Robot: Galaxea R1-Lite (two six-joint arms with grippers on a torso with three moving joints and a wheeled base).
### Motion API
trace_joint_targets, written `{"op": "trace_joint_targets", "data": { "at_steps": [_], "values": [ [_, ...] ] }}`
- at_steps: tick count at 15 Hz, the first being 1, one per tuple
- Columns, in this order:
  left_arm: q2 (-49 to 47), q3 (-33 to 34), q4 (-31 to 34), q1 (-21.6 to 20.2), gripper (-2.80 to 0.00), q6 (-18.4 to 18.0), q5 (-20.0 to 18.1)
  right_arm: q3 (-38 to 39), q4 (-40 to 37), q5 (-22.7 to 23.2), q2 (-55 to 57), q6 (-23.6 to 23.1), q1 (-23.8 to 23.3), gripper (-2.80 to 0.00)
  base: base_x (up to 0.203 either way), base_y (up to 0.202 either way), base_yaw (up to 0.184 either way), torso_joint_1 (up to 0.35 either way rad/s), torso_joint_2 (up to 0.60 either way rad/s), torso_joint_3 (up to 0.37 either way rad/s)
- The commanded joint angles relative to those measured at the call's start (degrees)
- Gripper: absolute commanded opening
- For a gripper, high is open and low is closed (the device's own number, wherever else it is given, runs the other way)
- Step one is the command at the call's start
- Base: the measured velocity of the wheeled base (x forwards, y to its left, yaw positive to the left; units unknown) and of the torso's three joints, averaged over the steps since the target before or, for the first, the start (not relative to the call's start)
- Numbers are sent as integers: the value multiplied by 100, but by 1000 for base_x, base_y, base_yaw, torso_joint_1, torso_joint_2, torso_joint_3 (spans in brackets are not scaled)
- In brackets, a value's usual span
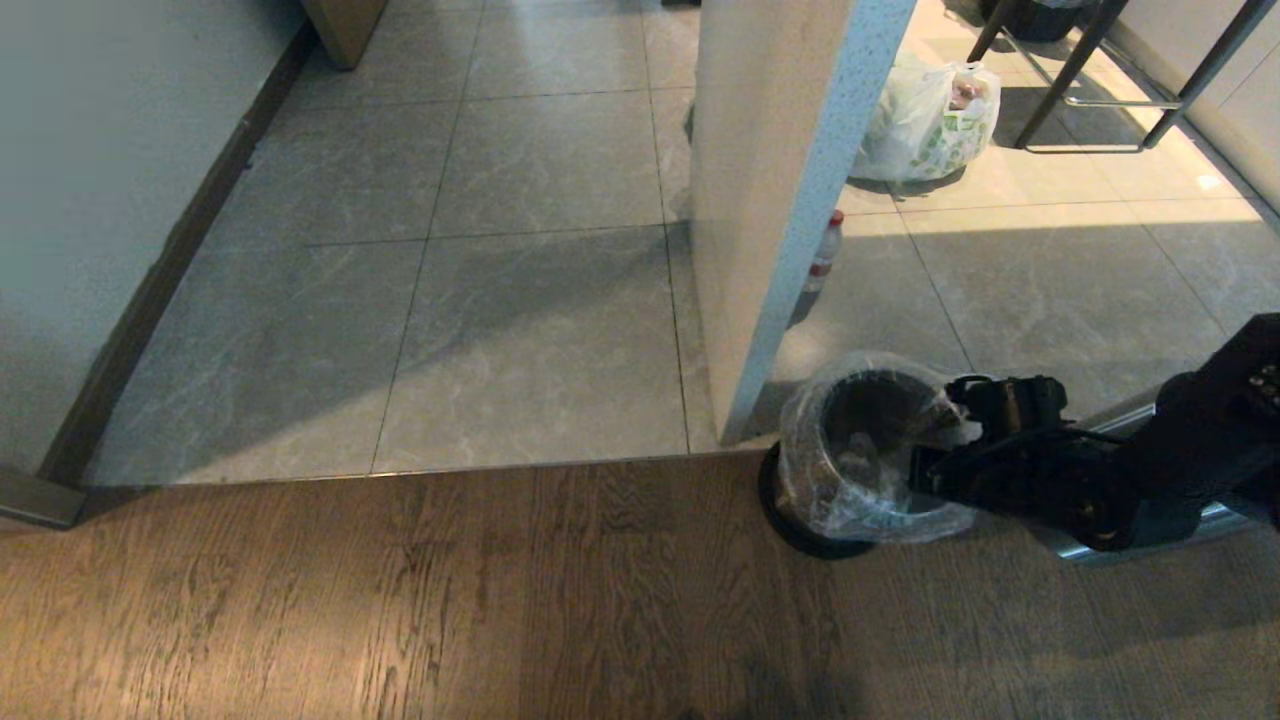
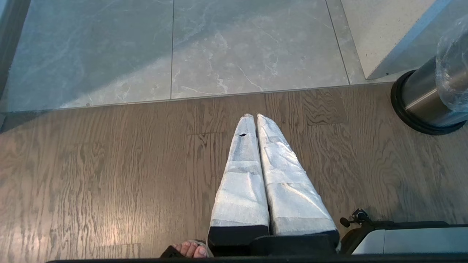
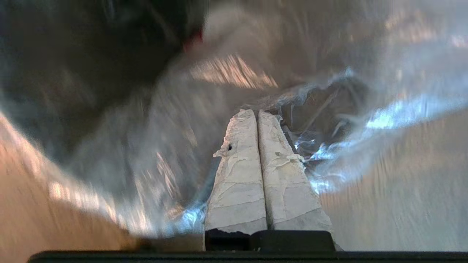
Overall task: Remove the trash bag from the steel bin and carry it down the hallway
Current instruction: Pick up the trash bag
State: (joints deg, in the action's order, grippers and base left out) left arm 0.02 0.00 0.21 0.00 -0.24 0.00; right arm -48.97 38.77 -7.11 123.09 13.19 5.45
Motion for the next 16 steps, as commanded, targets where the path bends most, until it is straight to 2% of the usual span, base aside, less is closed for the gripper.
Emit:
{"op": "trace_joint_targets", "data": {
  "at_steps": [1, 5, 9, 16],
  "values": [
    [-2, 0, -3, 0, -280, -2, 0, -149, 178, -32, 265, 2, 0, -280, 0, 0, 0, 0, 0, 0],
    [-2, 0, -3, 0, -280, -2, 0, -586, 615, -265, 784, 14, 15, -280, 0, 0, 0, 0, 0, 0],
    [-2, 0, -3, 0, -280, -2, 0, -1387, 1046, -408, 1247, 24, 34, -280, 0, 0, 0, 0, 0, 0],
    [-2, 0, -3, 0, -280, -2, 0, -1925, 1764, -488, 1783, 262, 228, -280, 0, 0, 0, 0, 0, 0]
  ]
}}
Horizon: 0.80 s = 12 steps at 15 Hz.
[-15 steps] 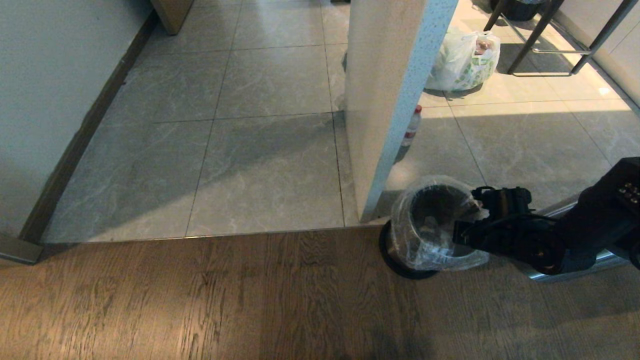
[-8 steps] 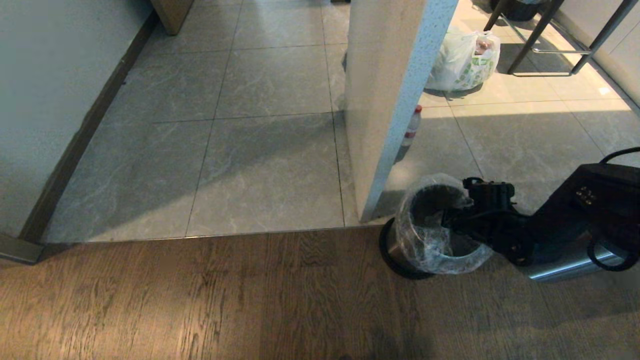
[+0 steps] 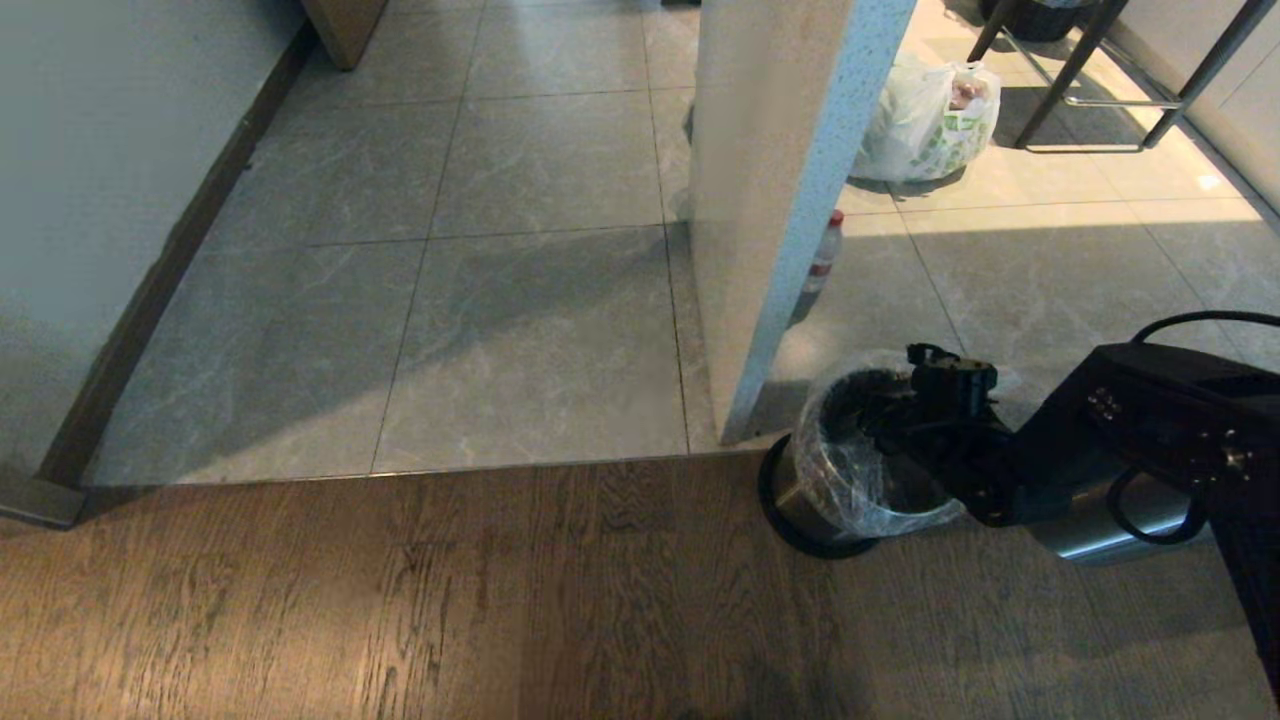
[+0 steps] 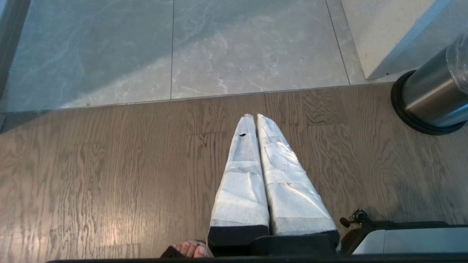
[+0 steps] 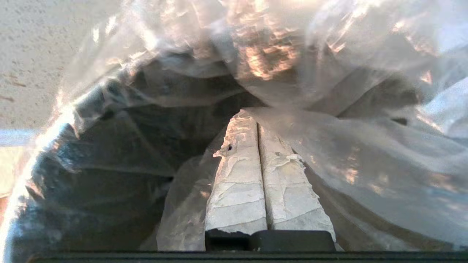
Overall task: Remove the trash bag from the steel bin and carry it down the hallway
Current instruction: Pick up the trash bag
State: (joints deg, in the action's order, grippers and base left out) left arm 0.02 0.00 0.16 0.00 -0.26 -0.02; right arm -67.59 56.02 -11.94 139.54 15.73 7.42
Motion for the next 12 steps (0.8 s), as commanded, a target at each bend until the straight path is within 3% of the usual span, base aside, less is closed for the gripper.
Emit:
{"op": "trace_joint_targets", "data": {
  "at_steps": [1, 5, 8, 12],
  "values": [
    [-2, 0, 2, 0, -280, 0, 2, -87, 32, -35, 151, 9, 41, -280, 0, 0, 0, 0, 0, 0],
    [-2, 0, 2, 0, -280, 0, 2, -115, 26, -73, -108, 190, 55, -280, 0, 0, 0, 0, 0, 0],
    [-2, 0, 2, 0, -280, 0, 2, -83, -123, -413, -452, 271, 162, -280, 0, 0, 0, 0, 0, 0],
    [-2, 0, 2, 0, -280, 0, 2, 396, -401, -448, -1129, 280, 293, -280, 0, 0, 0, 0, 0, 0]
  ]
}}
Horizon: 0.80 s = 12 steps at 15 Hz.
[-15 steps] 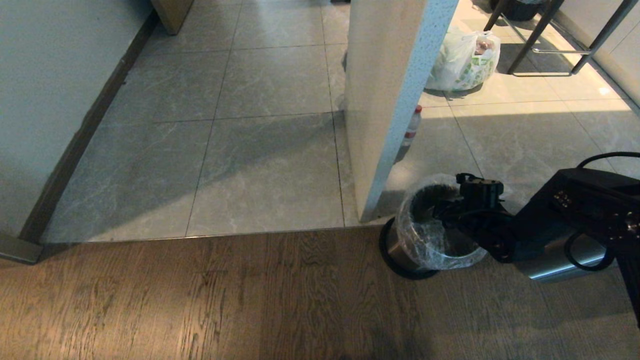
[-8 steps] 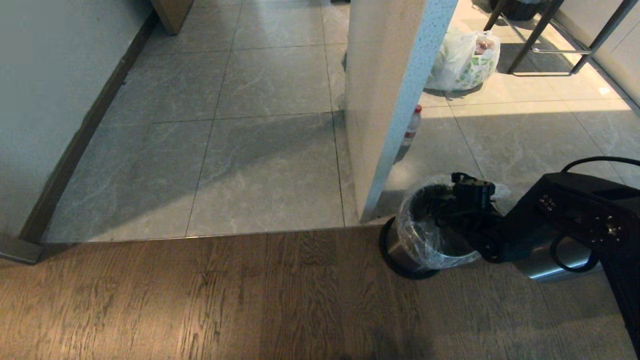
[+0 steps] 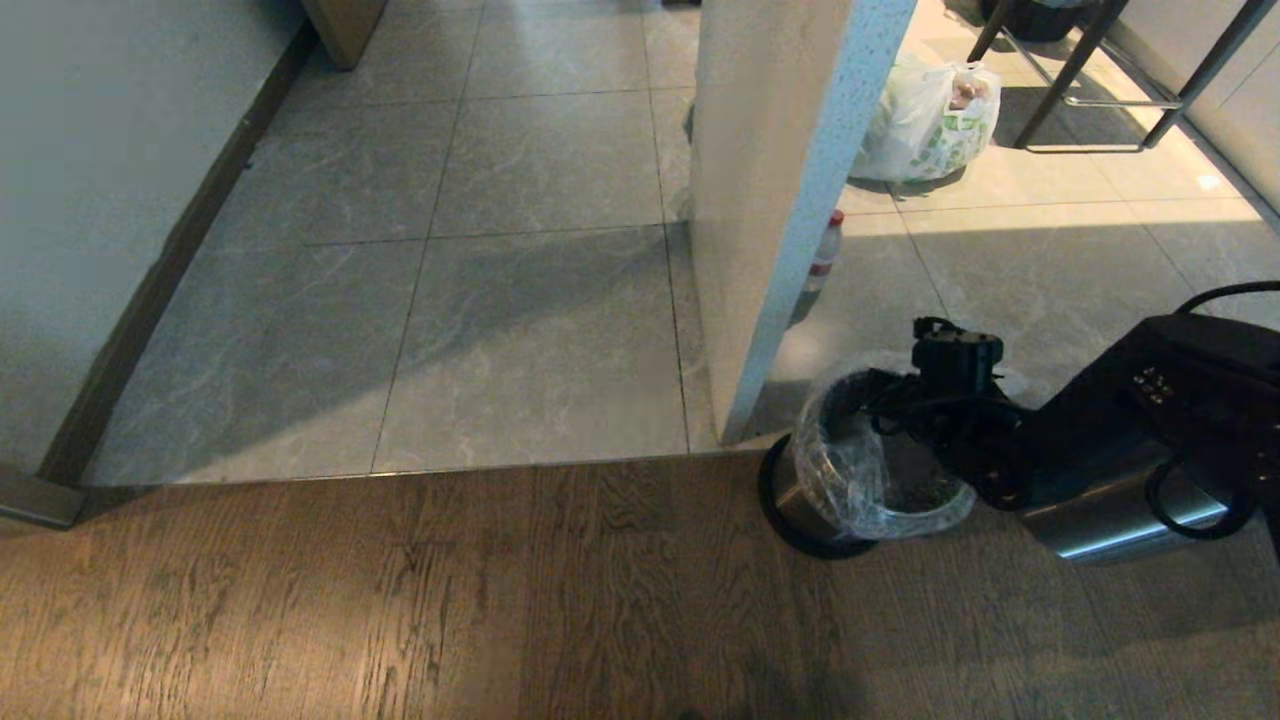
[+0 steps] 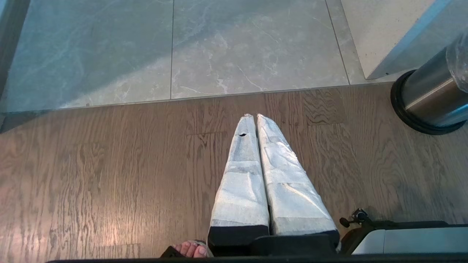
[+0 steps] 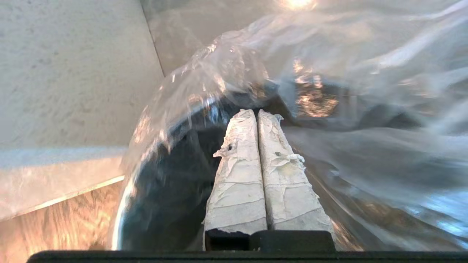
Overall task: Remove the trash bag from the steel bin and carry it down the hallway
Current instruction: Pick up the trash bag
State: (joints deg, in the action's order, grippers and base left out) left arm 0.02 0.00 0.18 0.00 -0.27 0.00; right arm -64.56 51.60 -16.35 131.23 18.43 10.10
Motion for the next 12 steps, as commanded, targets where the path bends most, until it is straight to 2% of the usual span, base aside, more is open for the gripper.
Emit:
{"op": "trace_joint_targets", "data": {
  "at_steps": [1, 4, 6, 8, 12],
  "values": [
    [-2, 0, 0, 0, -280, 0, 0, 277, -47, 0, -540, 11, 63, -280, 0, 0, 0, 0, 0, 0],
    [-2, 0, 0, 0, -280, 0, 0, 1106, -144, 40, -1349, -7, 87, -280, 0, 0, 0, 0, 0, 0],
    [-2, 0, 0, 0, -280, 0, 0, 1541, -205, 196, -1663, -30, -115, -280, 0, 0, 0, 0, 0, 0],
    [-2, 0, 0, 0, -280, 0, 0, 1563, -237, 507, -1800, -136, -314, -280, 0, 0, 0, 0, 0, 0],
    [-2, 0, 0, 0, -280, 0, 0, 1621, -299, 563, -1832, -373, -496, -280, 0, 0, 0, 0, 0, 0]
  ]
}}
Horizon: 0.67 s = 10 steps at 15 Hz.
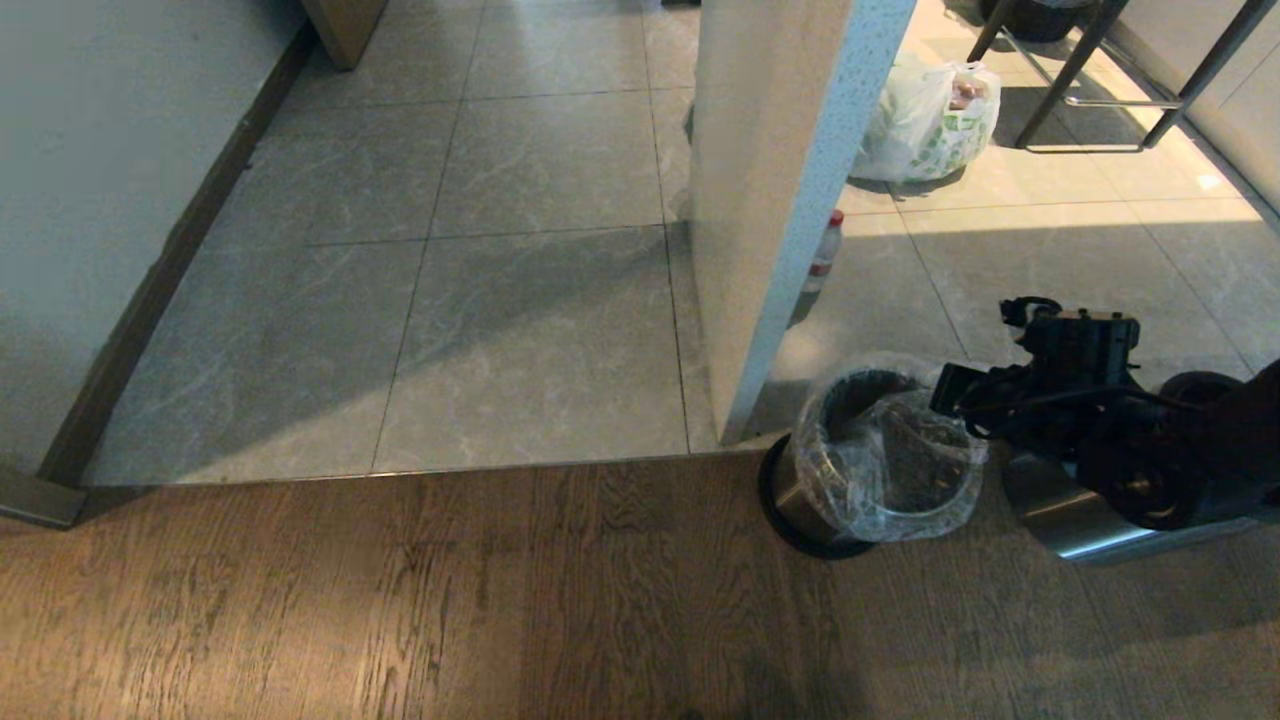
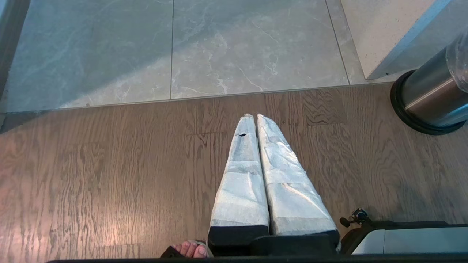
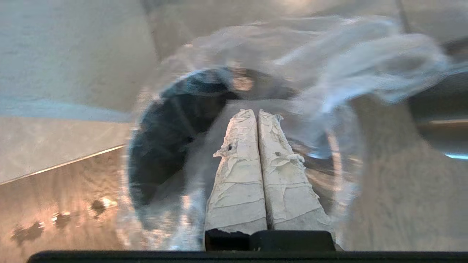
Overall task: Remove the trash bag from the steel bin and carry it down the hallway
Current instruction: Pick up the trash bag
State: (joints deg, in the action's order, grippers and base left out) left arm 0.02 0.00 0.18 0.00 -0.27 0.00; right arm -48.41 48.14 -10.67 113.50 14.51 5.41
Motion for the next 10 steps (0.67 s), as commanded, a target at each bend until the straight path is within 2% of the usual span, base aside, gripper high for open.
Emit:
{"op": "trace_joint_targets", "data": {
  "at_steps": [1, 4, 7, 10],
  "values": [
    [-2, 0, -1, 0, -280, 0, -7, 133, -77, -7, -119, -39, -70, -280, 0, 0, 0, 0, 0, 0],
    [-2, 0, -1, 0, -280, 0, 0, 351, -1146, 122, -212, -268, -134, -280, 0, 0, 0, 0, 0, 0],
    [-2, 0, -1, 0, -280, 0, 0, 546, -1335, 379, -74, -338, -98, -280, 0, 0, 0, 0, 0, 0],
    [-2, 0, -1, 0, -280, 0, 0, 503, -1324, 436, 302, -428, -60, -280, 0, 0, 0, 0, 0, 0]
  ]
}}
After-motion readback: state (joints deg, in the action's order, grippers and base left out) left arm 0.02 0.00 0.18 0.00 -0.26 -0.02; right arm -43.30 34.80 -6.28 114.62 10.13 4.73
